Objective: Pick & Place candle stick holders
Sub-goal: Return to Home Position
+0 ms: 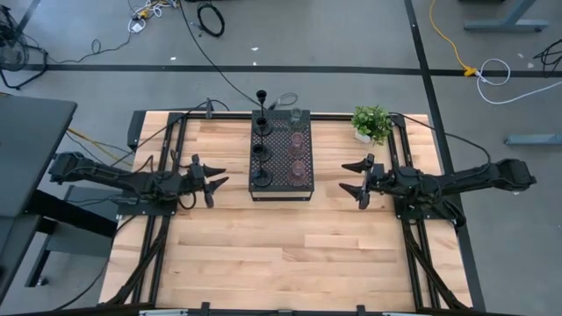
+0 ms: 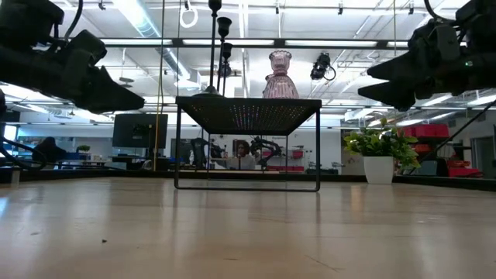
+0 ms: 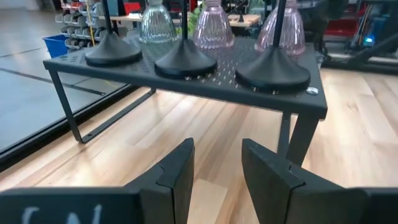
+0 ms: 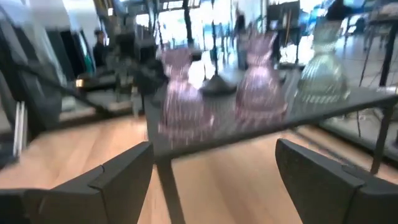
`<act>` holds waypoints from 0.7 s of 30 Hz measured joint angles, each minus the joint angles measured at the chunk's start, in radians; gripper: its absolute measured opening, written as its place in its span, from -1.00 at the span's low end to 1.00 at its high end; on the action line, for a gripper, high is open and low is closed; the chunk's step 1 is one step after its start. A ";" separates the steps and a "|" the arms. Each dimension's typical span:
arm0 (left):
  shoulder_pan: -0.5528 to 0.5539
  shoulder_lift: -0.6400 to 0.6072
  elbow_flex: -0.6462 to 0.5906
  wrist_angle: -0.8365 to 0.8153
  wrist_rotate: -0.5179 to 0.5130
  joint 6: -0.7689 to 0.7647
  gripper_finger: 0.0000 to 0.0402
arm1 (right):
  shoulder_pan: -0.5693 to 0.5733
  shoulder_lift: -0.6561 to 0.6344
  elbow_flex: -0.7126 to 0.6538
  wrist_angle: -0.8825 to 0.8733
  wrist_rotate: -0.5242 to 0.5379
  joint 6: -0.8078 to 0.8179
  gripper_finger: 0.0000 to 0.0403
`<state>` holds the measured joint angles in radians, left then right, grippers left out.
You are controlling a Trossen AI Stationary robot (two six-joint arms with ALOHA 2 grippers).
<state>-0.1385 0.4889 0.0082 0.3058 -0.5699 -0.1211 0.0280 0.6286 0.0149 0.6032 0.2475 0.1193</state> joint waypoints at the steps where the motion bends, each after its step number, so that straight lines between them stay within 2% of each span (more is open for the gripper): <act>1: -0.004 -0.013 0.000 -0.016 -0.001 0.000 -0.31 | -0.001 -0.024 -0.001 -0.014 0.008 0.000 0.66; 5: -0.017 -0.118 0.000 -0.019 -0.002 0.000 -0.31 | -0.002 -0.153 -0.001 -0.049 0.014 0.002 0.66; 15: -0.022 -0.482 -0.001 -0.022 -0.002 0.001 -0.31 | -0.002 -0.419 0.000 -0.049 0.015 0.003 0.66; 19: -0.022 -0.485 -0.001 0.074 -0.013 0.000 -0.31 | -0.002 -0.518 0.000 -0.054 0.015 0.003 0.66; 21: -0.022 -0.487 -0.001 0.062 -0.009 0.001 -0.31 | -0.002 -0.576 0.001 -0.052 0.015 0.003 0.66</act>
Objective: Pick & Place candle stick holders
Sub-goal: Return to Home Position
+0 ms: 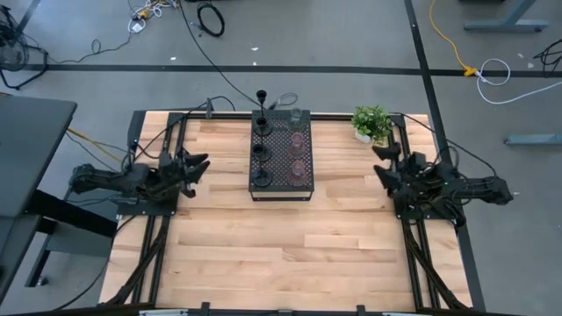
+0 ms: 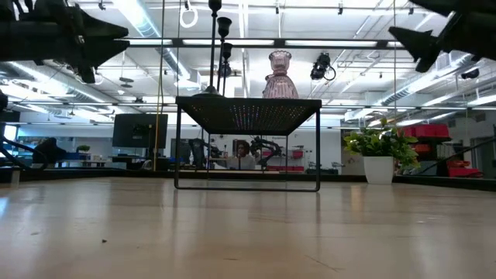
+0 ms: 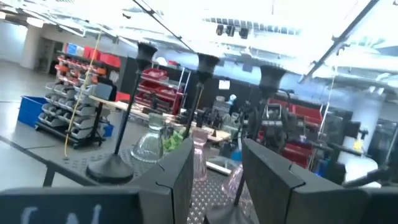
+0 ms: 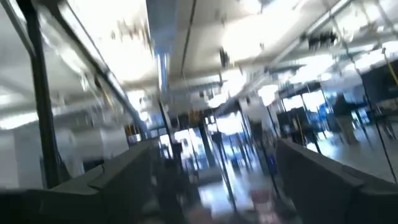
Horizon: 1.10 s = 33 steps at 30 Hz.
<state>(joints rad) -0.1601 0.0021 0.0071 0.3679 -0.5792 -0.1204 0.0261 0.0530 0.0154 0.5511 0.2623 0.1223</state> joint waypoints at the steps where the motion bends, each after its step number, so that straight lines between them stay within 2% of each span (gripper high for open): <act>1: 0.000 0.000 0.000 -0.005 0.003 0.000 -0.31 | 0.000 -0.029 0.000 -0.003 0.000 0.000 0.66; 7: 0.000 0.000 0.000 -0.006 0.007 0.000 -0.31 | -0.001 -0.054 0.002 0.110 0.013 0.000 0.66; 18: 0.000 0.000 0.000 -0.008 0.007 0.000 -0.31 | -0.001 -0.049 0.001 0.097 0.019 0.000 0.66; 23: 0.000 0.000 0.000 -0.008 0.008 0.000 -0.31 | -0.001 -0.048 0.001 0.043 0.065 -0.022 0.66; 33: 0.000 0.000 0.000 -0.008 0.008 0.000 -0.31 | 0.000 -0.047 0.000 -0.326 -0.163 -0.090 0.66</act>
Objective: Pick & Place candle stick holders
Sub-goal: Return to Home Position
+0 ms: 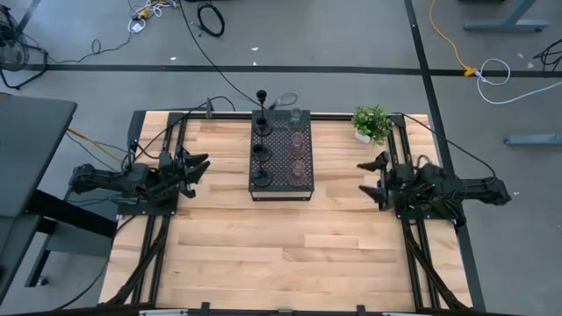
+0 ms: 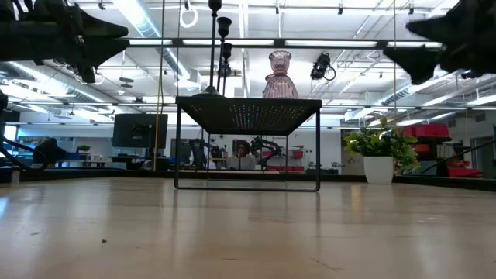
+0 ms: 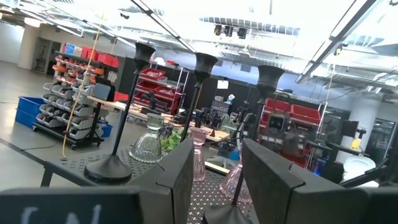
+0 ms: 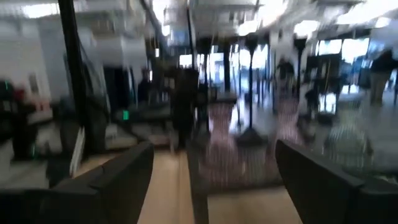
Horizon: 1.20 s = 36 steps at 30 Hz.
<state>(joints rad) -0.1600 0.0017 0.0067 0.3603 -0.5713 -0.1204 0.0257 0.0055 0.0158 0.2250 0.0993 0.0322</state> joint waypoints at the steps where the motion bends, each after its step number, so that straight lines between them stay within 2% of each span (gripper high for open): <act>1: 0.000 0.000 0.000 0.000 0.000 0.000 -0.31 | 0.000 0.000 0.000 -0.044 -0.007 -0.001 0.66; 6: 0.000 0.000 0.000 0.000 0.000 0.000 -0.31 | 0.000 0.003 -0.001 -0.207 -0.003 -0.002 0.66; 36: 0.000 0.004 0.000 0.000 0.000 0.000 -0.31 | 0.000 0.012 0.000 -0.195 -0.011 0.011 0.66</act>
